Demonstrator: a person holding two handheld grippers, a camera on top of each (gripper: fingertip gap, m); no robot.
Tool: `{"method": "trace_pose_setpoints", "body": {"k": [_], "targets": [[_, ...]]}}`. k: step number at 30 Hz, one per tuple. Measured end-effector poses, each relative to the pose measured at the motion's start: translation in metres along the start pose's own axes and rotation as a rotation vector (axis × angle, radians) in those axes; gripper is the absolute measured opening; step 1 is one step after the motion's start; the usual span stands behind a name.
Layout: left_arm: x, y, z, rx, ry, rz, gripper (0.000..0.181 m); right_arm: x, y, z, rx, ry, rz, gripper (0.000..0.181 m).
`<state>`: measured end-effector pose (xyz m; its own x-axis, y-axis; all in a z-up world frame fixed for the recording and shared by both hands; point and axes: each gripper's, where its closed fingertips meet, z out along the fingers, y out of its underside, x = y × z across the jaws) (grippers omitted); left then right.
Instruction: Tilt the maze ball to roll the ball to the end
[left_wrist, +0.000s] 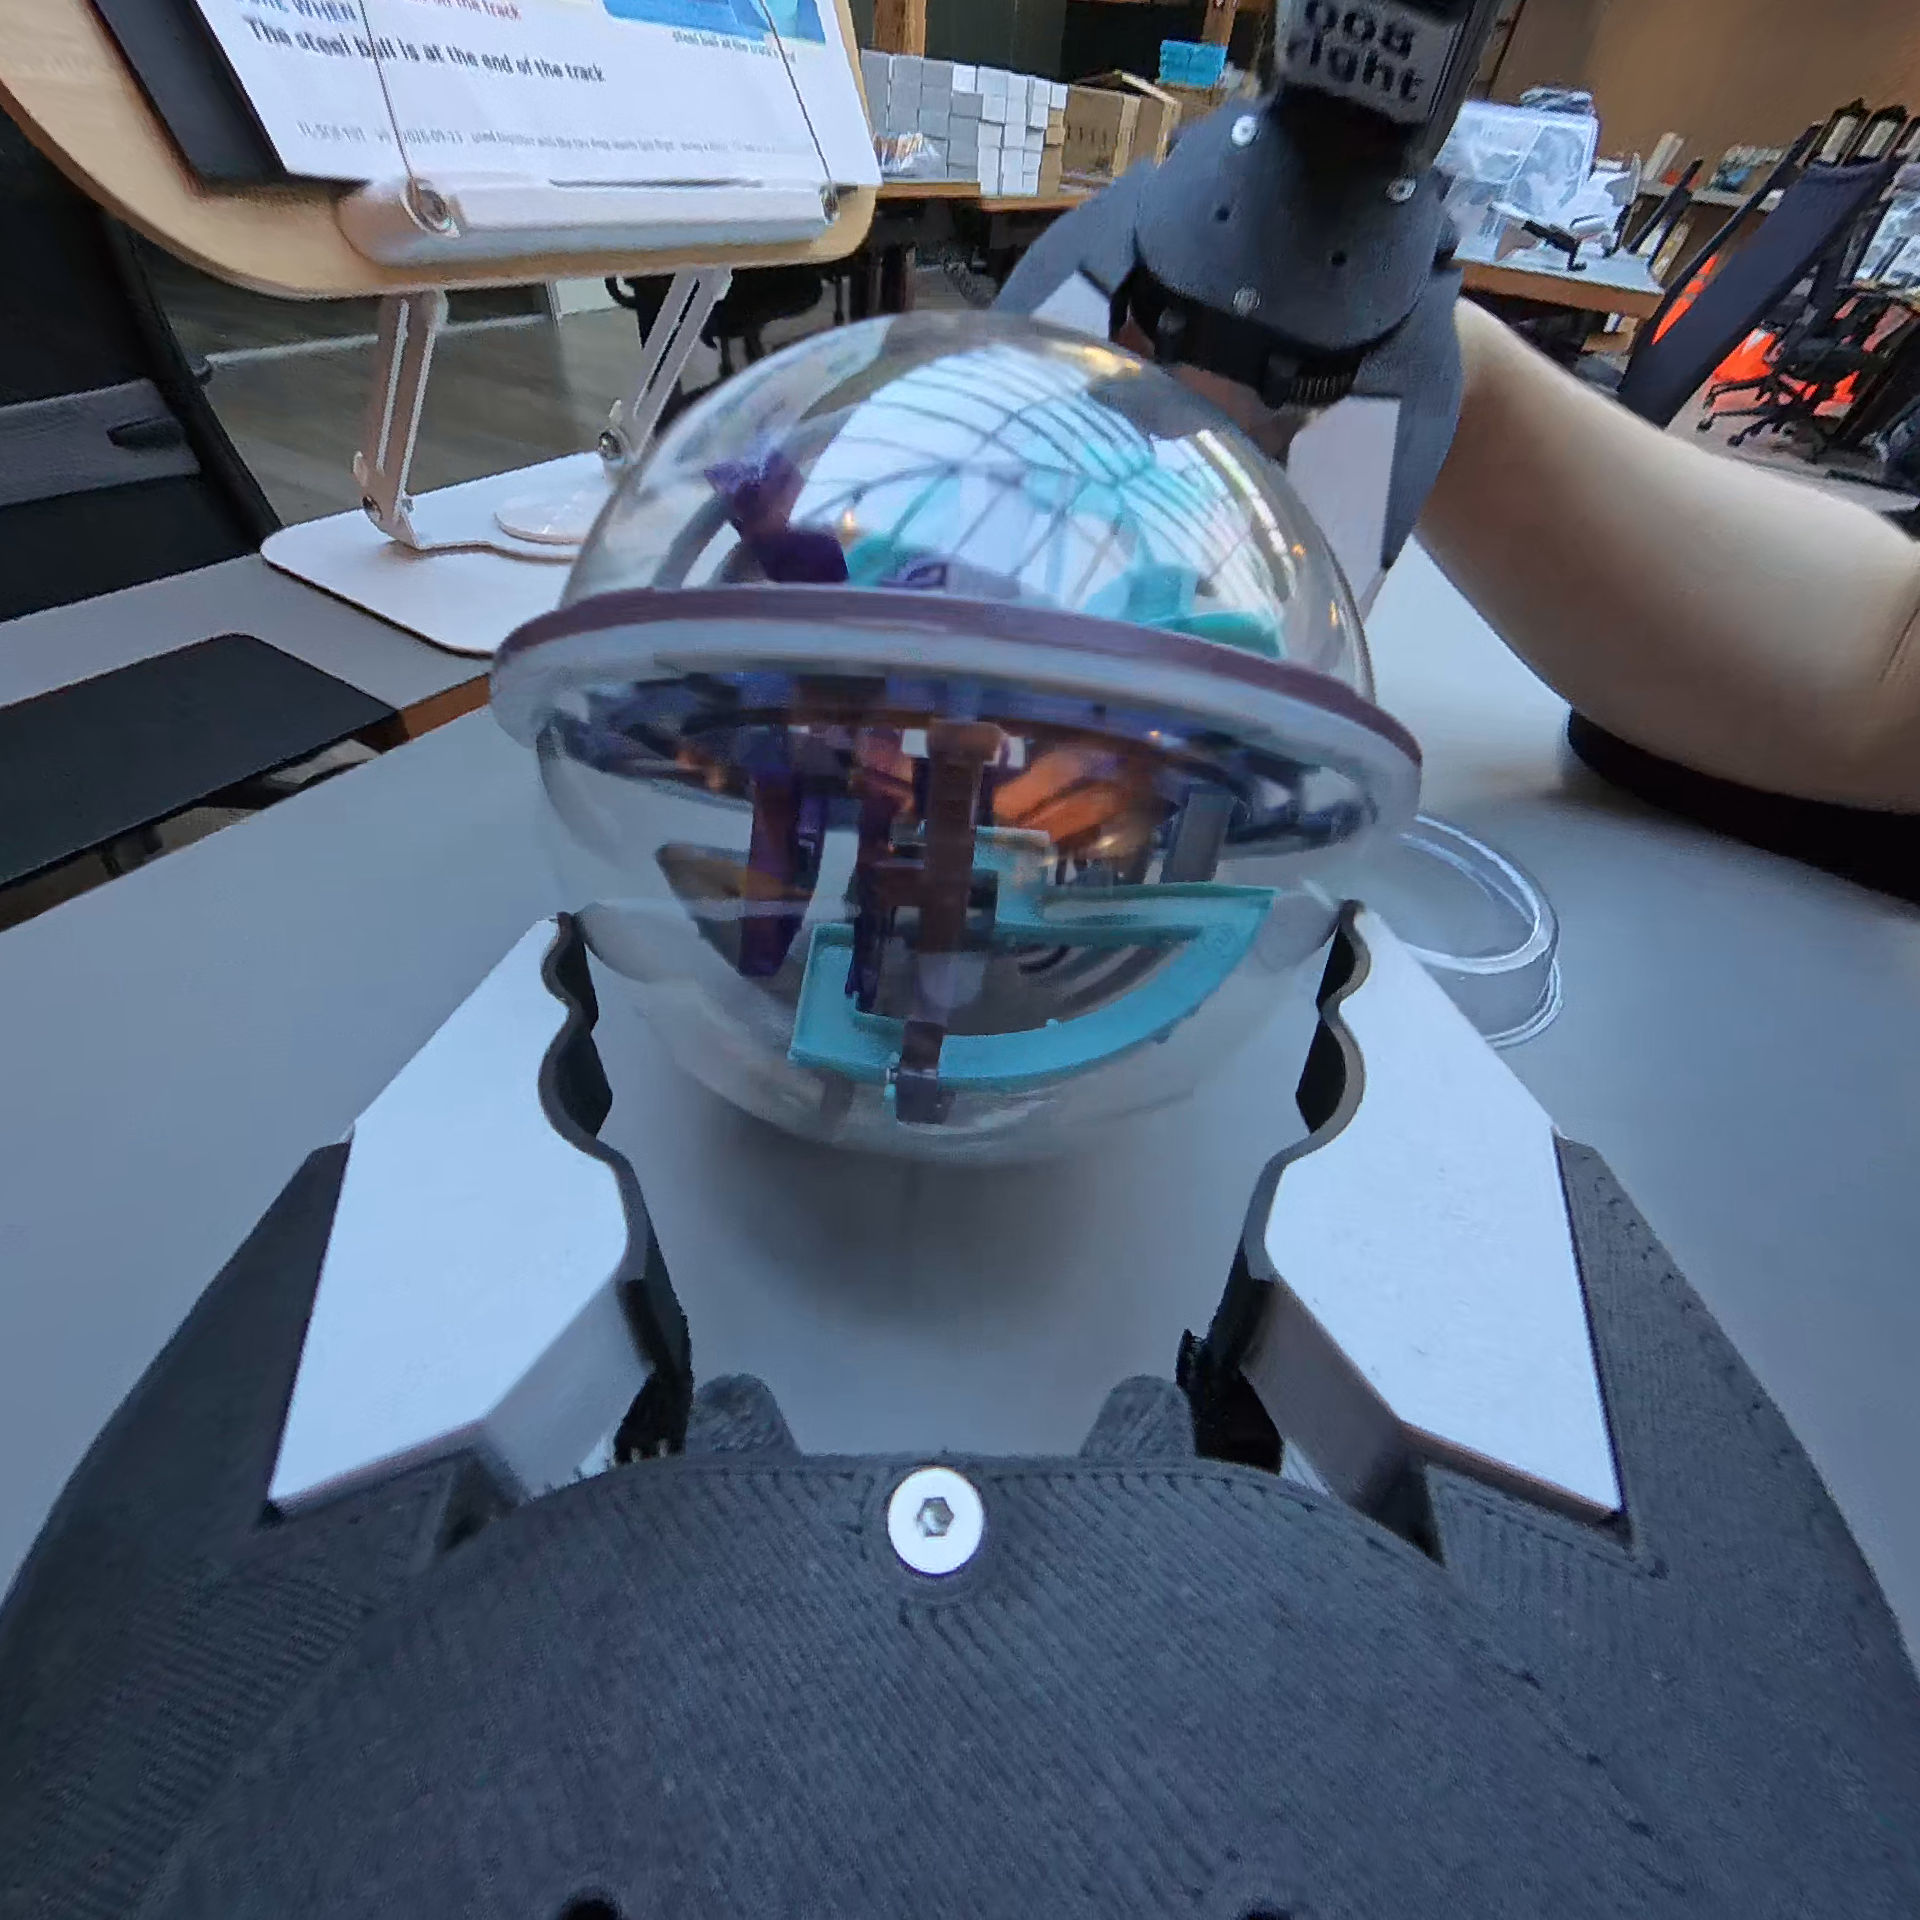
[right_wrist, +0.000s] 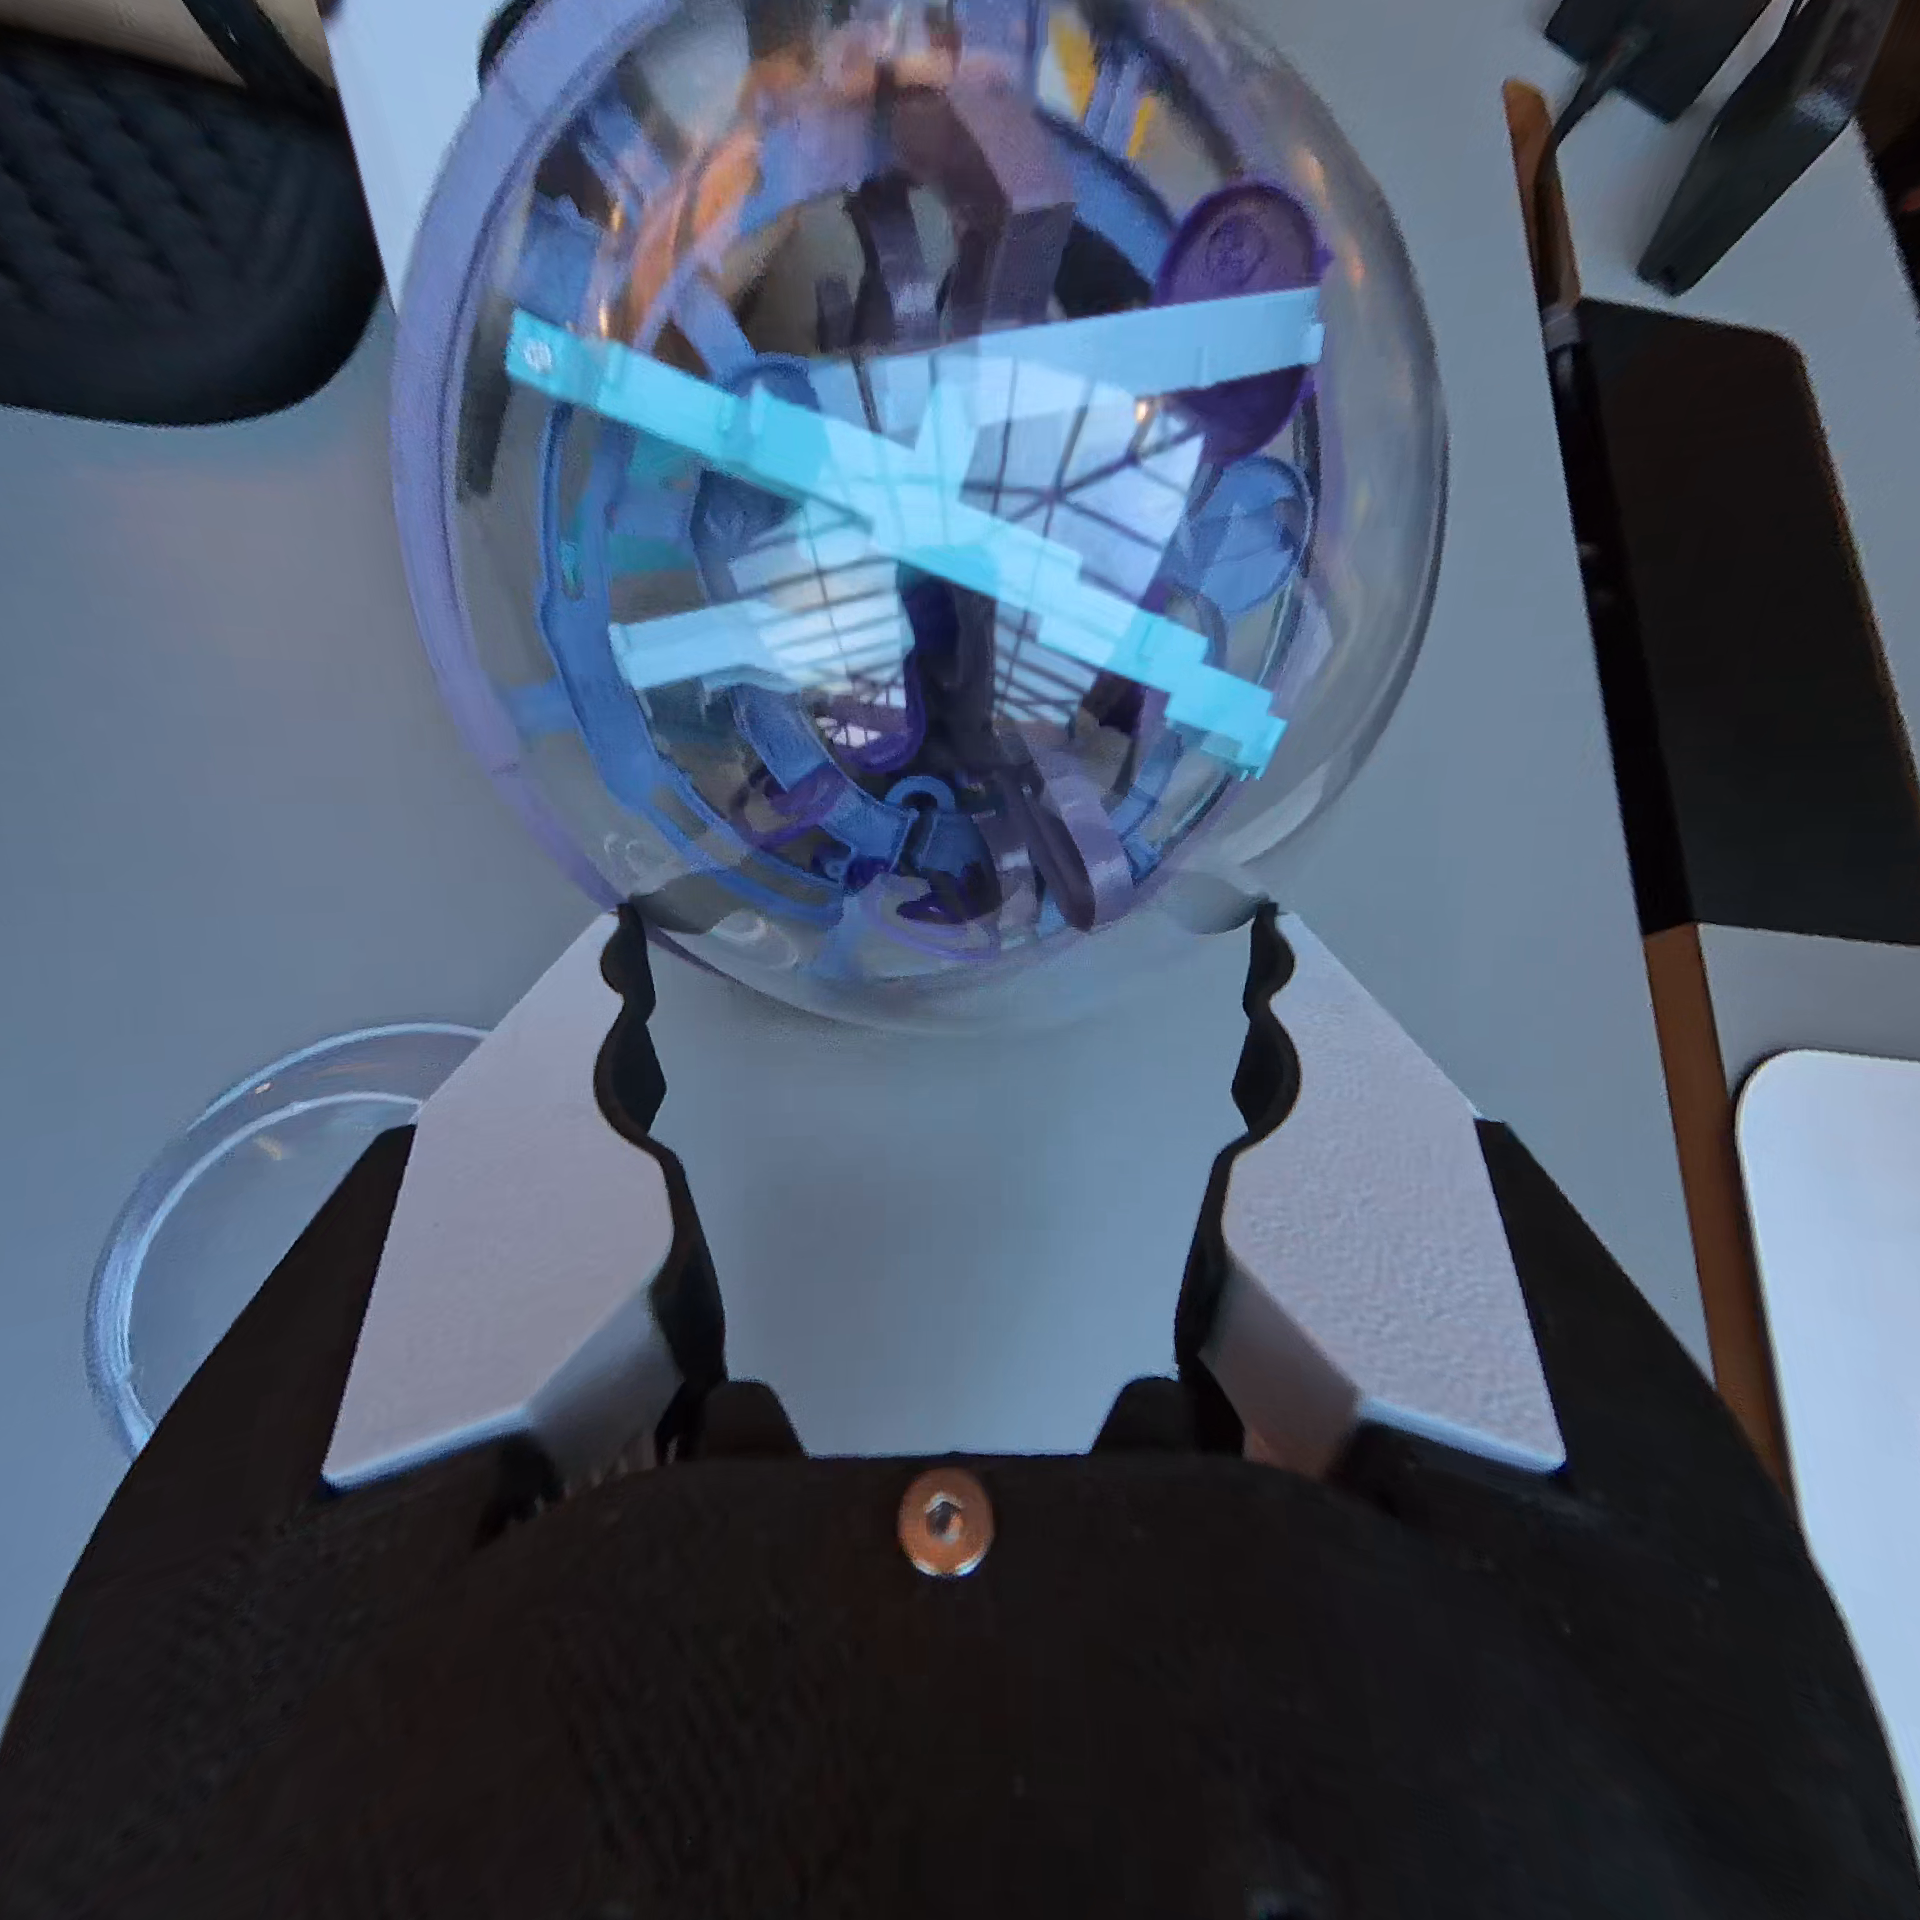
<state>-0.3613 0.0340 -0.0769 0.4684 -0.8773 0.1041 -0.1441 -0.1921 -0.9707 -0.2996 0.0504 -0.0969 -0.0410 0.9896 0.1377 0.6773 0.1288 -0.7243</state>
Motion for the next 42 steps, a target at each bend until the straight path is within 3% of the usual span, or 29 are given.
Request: {"method": "trace_pose_setpoints", "body": {"k": [4, 11, 16, 19, 22, 29, 33, 42], "targets": [[0.000, -0.011, 0.004, 0.030, 0.013, -0.003, 0.135, 0.000, 0.017, 0.000, -0.071, -0.011, -0.001, 0.116], [-0.002, -0.015, 0.005, 0.048, 0.009, -0.011, 0.133, 0.010, -0.009, -0.010, 0.075, 0.044, 0.011, 0.135], [-0.003, -0.024, 0.016, 0.052, 0.008, -0.001, 0.135, 0.010, -0.001, -0.004, 0.025, 0.060, -0.031, 0.135], [-0.006, -0.026, 0.021, 0.065, 0.010, -0.016, 0.139, 0.012, 0.005, -0.006, 0.039, 0.025, 0.029, 0.125], [-0.011, -0.017, 0.017, 0.069, 0.010, -0.051, 0.141, 0.012, 0.017, -0.003, 0.004, -0.001, 0.064, 0.102], [-0.012, 0.005, 0.020, -0.026, 0.007, -0.004, 0.146, 0.023, 0.005, 0.001, 0.013, 0.125, -0.075, 0.135], [-0.010, 0.000, 0.023, -0.023, 0.023, 0.031, 0.146, 0.016, 0.008, 0.007, 0.004, 0.089, -0.073, 0.131], [-0.018, -0.019, 0.014, 0.015, 0.038, -0.086, 0.144, 0.015, 0.004, 0.019, 0.076, 0.006, 0.097, 0.129]]}}
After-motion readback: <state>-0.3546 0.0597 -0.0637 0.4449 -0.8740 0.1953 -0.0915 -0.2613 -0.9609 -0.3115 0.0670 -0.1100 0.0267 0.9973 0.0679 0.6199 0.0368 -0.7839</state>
